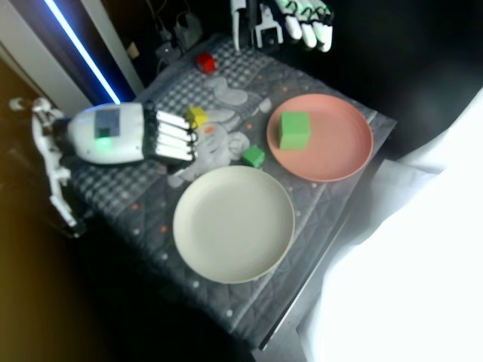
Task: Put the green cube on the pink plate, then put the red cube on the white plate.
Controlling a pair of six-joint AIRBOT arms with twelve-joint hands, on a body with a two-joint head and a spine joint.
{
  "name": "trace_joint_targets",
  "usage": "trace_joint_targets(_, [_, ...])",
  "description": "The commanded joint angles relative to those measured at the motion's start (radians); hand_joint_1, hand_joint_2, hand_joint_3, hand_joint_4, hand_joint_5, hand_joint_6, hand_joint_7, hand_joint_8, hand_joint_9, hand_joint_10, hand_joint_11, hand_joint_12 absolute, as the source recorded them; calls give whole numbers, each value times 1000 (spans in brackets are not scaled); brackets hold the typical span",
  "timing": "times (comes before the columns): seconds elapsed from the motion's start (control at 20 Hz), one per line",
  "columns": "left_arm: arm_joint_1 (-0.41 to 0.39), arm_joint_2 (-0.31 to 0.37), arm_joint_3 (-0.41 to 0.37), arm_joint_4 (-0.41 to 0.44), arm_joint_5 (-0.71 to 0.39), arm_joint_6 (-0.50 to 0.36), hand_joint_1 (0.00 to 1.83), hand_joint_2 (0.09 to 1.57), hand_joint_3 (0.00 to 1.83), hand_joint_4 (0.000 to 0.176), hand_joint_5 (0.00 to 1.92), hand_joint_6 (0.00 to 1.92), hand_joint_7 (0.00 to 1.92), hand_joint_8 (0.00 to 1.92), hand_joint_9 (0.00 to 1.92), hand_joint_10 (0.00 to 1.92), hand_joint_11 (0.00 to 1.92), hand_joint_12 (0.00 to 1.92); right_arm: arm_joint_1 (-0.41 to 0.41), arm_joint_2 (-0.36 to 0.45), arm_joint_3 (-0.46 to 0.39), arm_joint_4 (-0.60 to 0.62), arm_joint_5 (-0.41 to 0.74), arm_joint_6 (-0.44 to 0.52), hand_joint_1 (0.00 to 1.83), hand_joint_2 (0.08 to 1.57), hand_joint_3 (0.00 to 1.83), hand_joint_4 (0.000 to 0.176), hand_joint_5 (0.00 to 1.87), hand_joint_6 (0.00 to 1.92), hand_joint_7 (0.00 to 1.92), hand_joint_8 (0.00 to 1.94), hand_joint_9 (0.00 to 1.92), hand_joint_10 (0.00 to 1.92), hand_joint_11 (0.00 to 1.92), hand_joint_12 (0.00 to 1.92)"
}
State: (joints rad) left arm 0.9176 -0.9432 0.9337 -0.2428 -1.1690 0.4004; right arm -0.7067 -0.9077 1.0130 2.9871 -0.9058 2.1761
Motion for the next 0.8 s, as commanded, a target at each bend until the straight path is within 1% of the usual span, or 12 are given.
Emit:
trace_joint_targets(0.0, [-5, 6, -3, 21, -143, -3, 430, 1214, 0, 79, 123, 4, 182, 3, 148, 6, 0, 775, 19, -4, 13, 22, -116, -1, 1329, 1256, 1, 0, 764, 1345, 662, 1448, 607, 1635, 533, 1857])
trace_joint_targets(0.05, [-5, 8, -6, 25, -153, -3, 430, 1214, 0, 79, 123, 4, 182, 3, 148, 6, 0, 775, 33, -18, 41, 22, -112, -1, 1329, 1256, 1, 0, 764, 1345, 662, 1448, 607, 1635, 533, 1857])
trace_joint_targets(0.1, [-5, 10, -9, 29, -161, -3, 422, 1209, 0, 76, 138, 5, 184, 2, 157, 7, 0, 893, 54, -33, 66, 22, -90, -1, 1338, 1242, 0, 0, 762, 1228, 721, 1456, 649, 1626, 582, 1877])
trace_joint_targets(0.15, [-5, 12, -12, 34, -171, -3, 424, 1211, 0, 63, 150, 7, 198, 4, 172, 10, 0, 949, 76, -51, 96, 21, -66, -1, 1336, 1244, 0, 0, 767, 1244, 709, 1468, 630, 1624, 542, 1854])
trace_joint_targets(0.2, [-4, 12, -13, 38, -176, -3, 403, 1209, 0, 65, 152, 5, 199, 3, 178, 10, 0, 981, 87, -63, 121, 21, -56, 0, 1334, 1246, 0, 0, 762, 1261, 700, 1475, 630, 1623, 542, 1833])
trace_joint_targets(0.3, [-6, 12, -13, 46, -183, -3, 404, 1200, 0, 60, 168, 8, 209, 4, 183, 10, 0, 1005, 115, -79, 156, 21, -8, -1, 1332, 1249, 1, 0, 766, 1272, 675, 1479, 632, 1624, 540, 1817])
trace_joint_targets(0.4, [-7, 12, -15, 51, -194, -3, 420, 1186, 0, 86, 170, 3, 212, 2, 193, 9, 0, 1006, 148, -122, 213, 22, 48, 0, 1333, 1255, 1, 0, 736, 1279, 697, 1504, 618, 1635, 572, 1804])
trace_joint_targets(0.45, [-7, 12, -15, 54, -196, -3, 420, 1186, 0, 86, 170, 3, 212, 2, 193, 9, 0, 1006, 156, -139, 234, 22, 66, 0, 1333, 1255, 1, 0, 736, 1279, 697, 1504, 618, 1635, 572, 1804])
trace_joint_targets(0.5, [-7, 12, -15, 55, -196, -3, 403, 1182, 0, 81, 175, 4, 225, 6, 205, 12, 0, 1003, 162, -146, 243, 22, 80, 0, 1341, 1238, 0, 0, 750, 1252, 776, 1454, 623, 1572, 370, 1787])
trace_joint_targets(0.55, [-7, 12, -15, 56, -196, -3, 398, 1180, 0, 82, 180, 4, 235, 7, 217, 14, 0, 1035, 163, -147, 245, 22, 85, 0, 1333, 1253, 3, 0, 746, 1245, 711, 1522, 595, 1632, 418, 1831])
trace_joint_targets(0.65, [-8, 12, -15, 60, -197, -3, 397, 1203, 4, 69, 186, 3, 251, 6, 231, 13, 0, 1041, 177, -167, 271, 22, 120, 0, 1332, 1255, 1, 0, 728, 1261, 695, 1502, 630, 1657, 586, 1878])
trace_joint_targets(0.75, [-8, 12, -15, 61, -198, -3, 397, 1207, 5, 69, 191, 5, 250, 5, 234, 14, 0, 1048, 186, -183, 292, 22, 150, 0, 1333, 1252, 0, 0, 730, 1267, 703, 1478, 642, 1642, 603, 1839])
